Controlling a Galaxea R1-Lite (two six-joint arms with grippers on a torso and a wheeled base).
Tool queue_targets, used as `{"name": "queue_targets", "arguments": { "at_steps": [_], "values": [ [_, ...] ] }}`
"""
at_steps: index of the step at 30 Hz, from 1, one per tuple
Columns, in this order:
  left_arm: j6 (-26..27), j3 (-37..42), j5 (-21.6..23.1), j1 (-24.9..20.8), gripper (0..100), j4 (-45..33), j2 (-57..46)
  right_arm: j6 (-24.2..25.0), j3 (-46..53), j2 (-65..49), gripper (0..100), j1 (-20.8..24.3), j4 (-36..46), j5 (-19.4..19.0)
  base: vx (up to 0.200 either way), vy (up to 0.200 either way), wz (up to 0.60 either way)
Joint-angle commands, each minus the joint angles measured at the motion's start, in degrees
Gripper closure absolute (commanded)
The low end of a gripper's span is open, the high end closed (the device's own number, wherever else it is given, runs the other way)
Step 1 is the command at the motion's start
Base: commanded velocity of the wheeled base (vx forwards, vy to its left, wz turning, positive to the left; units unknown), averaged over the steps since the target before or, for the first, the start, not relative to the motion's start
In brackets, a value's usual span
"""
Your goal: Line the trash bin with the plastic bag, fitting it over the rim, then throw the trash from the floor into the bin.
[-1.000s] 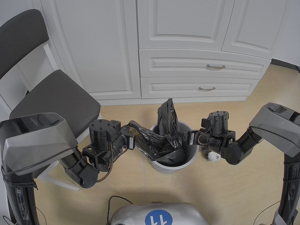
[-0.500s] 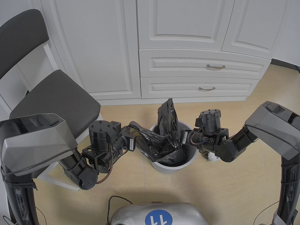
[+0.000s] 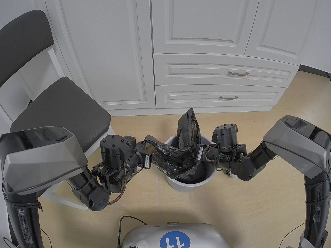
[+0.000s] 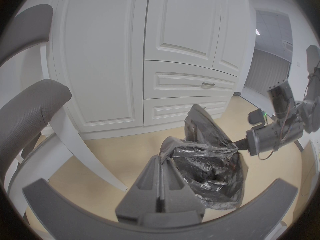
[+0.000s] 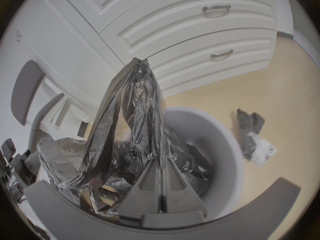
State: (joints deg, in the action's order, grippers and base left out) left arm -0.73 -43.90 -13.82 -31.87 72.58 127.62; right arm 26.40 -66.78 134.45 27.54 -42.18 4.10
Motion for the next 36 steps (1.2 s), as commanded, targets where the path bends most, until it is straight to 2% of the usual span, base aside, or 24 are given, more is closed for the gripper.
{"name": "queue_targets", "arguments": {
  "at_steps": [1,2,3,4,7,8,9,12,13,15,18,28,31,36],
  "values": [
    [-0.24,-0.75,-0.41,-0.3,100,0.01,1.84,-6.81,4.82,-6.92,100,-2.31,0.87,2.67,0.0,0.0,0.0],
    [-0.24,-0.75,-0.41,-0.3,100,0.01,1.84,-6.81,4.82,-6.92,100,-2.31,0.87,2.67,0.0,0.0,0.0],
    [-0.5,-1.89,-0.59,-0.83,100,-0.07,3.07,-10.41,6.75,-8.77,100,-2.93,1.13,5.04,0.0,0.0,0.0],
    [-0.5,-2.07,-0.59,-0.83,100,-0.07,3.25,-10.94,7.1,-9.03,100,-3.02,1.13,5.4,0.0,0.0,0.0],
    [-0.76,-4.18,-1.56,-1.36,100,-0.34,5.53,-16.65,11.06,-11.32,100,-3.63,1.13,8.21,0.0,0.0,0.0],
    [-0.76,-4.27,-1.64,-1.36,100,-0.34,5.62,-16.91,11.23,-11.4,100,-3.63,1.13,8.3,0.0,0.0,0.0],
    [-0.76,-5.67,-3.4,-1.53,100,-0.42,6.76,-20.25,13.43,-12.02,100,-3.63,1.13,9.97,0.0,0.0,0.0],
    [-0.76,-6.99,-5.07,-1.53,100,-0.6,7.64,-23.86,15.28,-12.02,100,-3.54,1.13,12.25,0.0,0.0,0.0],
    [-0.67,-7.61,-5.95,-1.53,100,-0.78,8.08,-26.14,16.07,-11.75,100,-3.1,1.05,14.8,0.0,0.0,0.0],
    [-0.59,-8.05,-7.27,-1.53,100,-0.95,8.61,-27.72,16.59,-11.14,100,-2.58,1.05,18.4,0.0,0.0,0.0],
    [-0.24,-8.4,-9.29,-1.53,100,-1.39,8.96,-28.25,16.77,-10.17,100,-1.61,0.61,20.16,0.0,0.0,0.0],
    [-0.06,-7.52,-9.64,-2.59,100,-1.48,9.13,-27.46,15.89,-4.55,100,3.14,-0.27,20.43,0.0,0.0,0.0],
    [0.03,-7.52,-9.64,-2.59,100,-1.48,9.66,-27.46,15.54,-2.09,100,3.49,-2.03,20.51,0.0,0.0,0.0],
    [0.12,-7.43,-9.64,-3.11,100,-1.13,11.51,-27.81,15.1,0.64,100,3.66,-4.67,22.71,0.0,0.0,0.0]
  ]
}}
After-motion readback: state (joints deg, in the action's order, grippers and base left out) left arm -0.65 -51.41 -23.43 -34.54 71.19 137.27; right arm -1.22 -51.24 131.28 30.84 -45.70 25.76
